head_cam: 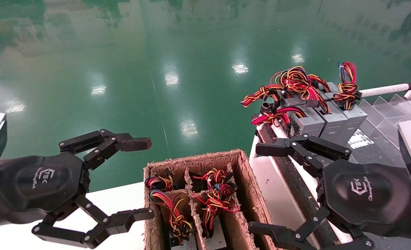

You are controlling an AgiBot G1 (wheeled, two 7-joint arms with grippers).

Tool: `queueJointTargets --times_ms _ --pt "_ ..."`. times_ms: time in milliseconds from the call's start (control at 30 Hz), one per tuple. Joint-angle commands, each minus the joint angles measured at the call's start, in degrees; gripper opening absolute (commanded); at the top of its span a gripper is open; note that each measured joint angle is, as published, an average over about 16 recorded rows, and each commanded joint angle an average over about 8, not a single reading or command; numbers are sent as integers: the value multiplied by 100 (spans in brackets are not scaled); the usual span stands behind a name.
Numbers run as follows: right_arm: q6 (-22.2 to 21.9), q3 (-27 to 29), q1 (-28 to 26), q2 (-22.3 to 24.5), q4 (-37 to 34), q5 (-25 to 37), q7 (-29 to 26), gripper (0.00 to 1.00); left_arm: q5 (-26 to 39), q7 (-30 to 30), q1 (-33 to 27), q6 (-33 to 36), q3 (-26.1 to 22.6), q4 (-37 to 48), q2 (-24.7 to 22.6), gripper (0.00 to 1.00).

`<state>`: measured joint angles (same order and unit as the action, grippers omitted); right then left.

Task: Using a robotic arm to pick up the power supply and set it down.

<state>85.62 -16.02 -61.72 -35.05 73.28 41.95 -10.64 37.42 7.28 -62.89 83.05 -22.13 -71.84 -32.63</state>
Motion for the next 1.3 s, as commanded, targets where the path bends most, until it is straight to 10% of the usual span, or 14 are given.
queueJointTargets --times_ms 33,1200,1300 --pt "0 0 0 0 0 0 0 100 0 0 0 0 0 0 0 0" --pt "0 0 0 0 0 0 0 100 0 0 0 0 0 0 0 0" --pt "0 0 0 0 0 0 0 100 0 0 0 0 0 0 0 26"
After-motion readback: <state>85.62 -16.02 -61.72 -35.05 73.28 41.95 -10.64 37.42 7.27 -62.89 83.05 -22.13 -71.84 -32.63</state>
